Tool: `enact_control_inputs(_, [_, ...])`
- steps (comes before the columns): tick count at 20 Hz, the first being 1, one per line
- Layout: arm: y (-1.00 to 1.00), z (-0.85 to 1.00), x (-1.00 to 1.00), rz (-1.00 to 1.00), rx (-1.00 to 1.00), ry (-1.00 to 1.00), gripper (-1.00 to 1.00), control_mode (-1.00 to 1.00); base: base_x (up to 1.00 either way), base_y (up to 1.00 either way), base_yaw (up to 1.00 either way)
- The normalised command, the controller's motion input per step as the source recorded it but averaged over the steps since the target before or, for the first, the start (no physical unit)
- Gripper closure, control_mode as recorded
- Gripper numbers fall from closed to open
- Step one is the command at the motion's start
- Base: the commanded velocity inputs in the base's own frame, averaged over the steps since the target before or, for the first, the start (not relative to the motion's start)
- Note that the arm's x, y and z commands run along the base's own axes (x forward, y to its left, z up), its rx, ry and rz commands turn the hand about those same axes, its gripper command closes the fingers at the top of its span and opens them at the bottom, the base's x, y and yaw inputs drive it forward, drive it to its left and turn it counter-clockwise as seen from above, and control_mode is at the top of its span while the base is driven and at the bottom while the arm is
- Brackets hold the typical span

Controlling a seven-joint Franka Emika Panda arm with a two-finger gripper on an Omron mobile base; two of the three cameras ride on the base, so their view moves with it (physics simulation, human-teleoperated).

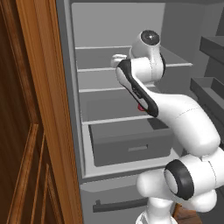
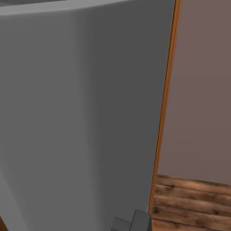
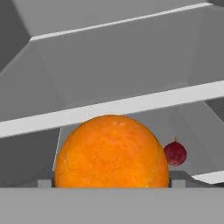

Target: Pick the orange and pear from the fridge and place them inside the tupperware on the counter.

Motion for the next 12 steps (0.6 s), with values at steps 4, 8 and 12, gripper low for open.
enact_control_inputs(4, [0.0,0.08,-0.59,0.0,0.06,-0.01,1.0,-1.0,0.0,0.0,0.0])
enact_control_inputs(8, [0.0,0.03,-0.62,0.0,0.06,0.0,1.0,-1.0,0.0,0.0,0.0])
enact_control_inputs(12, [0.0,0.0,-0.45,0.0,0.02,0.0,1.0,1.0,-0.14,0.0,0.0])
